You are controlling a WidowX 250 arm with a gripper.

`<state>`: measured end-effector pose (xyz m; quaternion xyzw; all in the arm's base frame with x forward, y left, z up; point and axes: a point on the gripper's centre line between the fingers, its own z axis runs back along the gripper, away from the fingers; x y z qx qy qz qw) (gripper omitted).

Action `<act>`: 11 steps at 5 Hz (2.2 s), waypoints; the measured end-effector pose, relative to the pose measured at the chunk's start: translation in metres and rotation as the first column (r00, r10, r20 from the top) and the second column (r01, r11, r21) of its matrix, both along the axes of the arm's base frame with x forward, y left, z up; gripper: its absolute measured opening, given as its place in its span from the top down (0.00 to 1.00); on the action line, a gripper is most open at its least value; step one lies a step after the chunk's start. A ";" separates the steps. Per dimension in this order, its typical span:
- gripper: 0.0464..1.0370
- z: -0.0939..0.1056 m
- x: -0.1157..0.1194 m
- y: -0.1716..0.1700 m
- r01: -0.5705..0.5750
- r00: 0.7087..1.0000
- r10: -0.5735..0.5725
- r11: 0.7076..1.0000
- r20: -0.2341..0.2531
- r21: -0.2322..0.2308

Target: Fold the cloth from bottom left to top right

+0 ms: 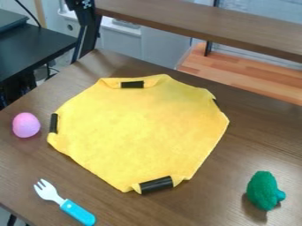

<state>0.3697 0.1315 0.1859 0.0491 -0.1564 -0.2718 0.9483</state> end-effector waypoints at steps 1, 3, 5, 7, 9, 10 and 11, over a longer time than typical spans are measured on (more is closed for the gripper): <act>0.04 -0.016 0.000 -0.001 -0.011 0.999 0.010 1.000 -0.037 -0.026; 0.04 -0.081 -0.032 0.027 -0.505 0.861 0.474 0.838 -0.183 -0.207; 0.04 -0.133 -0.055 0.050 -0.723 0.682 0.695 0.592 -0.227 -0.357; 0.04 -0.145 -0.051 0.058 -0.756 0.639 0.734 0.548 -0.229 -0.358; 0.04 -0.163 -0.055 0.064 -0.783 0.614 0.751 0.541 -0.243 -0.306; 0.04 -0.171 -0.057 0.068 -0.793 0.603 0.762 0.541 -0.237 -0.279; 0.04 -0.176 -0.056 0.065 -0.785 0.615 0.757 0.562 -0.220 -0.260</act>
